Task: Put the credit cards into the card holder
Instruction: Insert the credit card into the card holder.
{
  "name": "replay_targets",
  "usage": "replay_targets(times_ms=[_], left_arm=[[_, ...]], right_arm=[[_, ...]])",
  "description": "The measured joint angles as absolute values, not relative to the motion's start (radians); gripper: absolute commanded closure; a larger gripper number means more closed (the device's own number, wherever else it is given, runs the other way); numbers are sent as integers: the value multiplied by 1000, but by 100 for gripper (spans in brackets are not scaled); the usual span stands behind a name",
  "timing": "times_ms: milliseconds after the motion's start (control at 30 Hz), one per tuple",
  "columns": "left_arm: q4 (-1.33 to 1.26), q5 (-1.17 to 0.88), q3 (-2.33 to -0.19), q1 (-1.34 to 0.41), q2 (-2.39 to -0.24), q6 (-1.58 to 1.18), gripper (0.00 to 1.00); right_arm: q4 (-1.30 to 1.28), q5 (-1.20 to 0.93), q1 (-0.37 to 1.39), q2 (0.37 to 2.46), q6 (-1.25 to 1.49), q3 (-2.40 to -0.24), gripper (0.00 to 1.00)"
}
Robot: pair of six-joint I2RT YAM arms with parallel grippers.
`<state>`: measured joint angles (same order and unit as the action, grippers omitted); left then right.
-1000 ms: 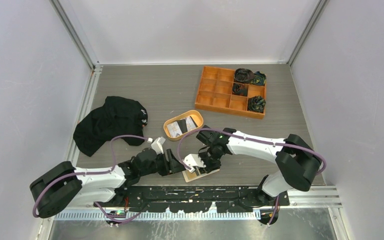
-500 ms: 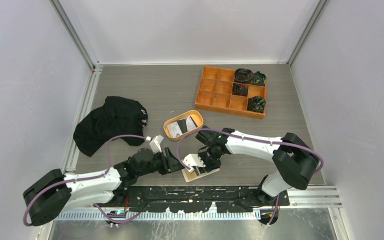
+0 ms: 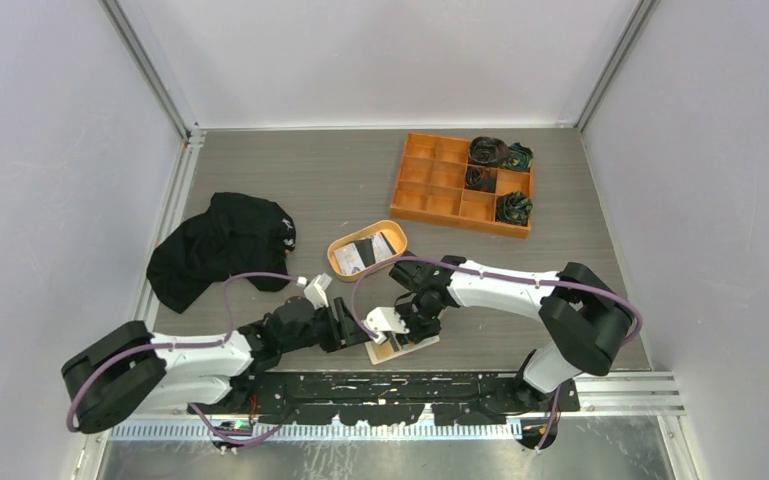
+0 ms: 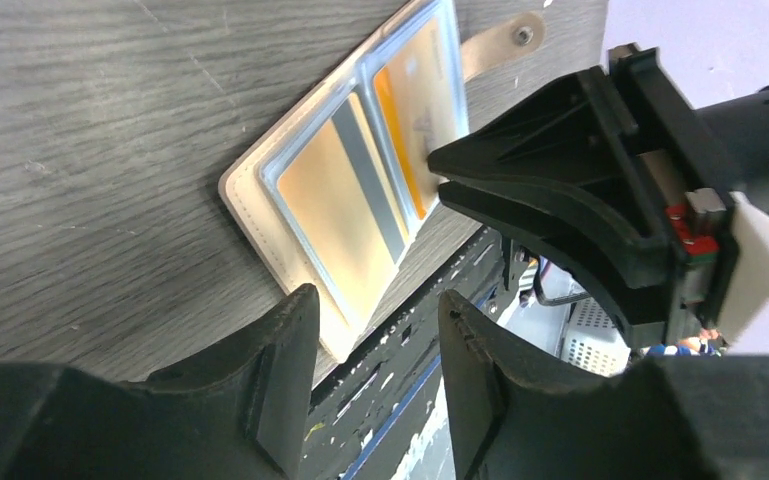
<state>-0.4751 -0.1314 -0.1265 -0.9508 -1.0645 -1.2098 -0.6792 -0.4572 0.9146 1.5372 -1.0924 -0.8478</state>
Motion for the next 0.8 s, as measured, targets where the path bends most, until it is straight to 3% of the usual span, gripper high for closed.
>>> replay_targets(times_ms=[467,800], left_arm=[[-722,-150,-148,-988,-1350,-1276,47],[-757,-149,-157,-995,-1370,-1298,51]], right_arm=[[-677,-454,915,1538,-1085,-849,70],[-678,-454,915,1538,-1080,-850,71]])
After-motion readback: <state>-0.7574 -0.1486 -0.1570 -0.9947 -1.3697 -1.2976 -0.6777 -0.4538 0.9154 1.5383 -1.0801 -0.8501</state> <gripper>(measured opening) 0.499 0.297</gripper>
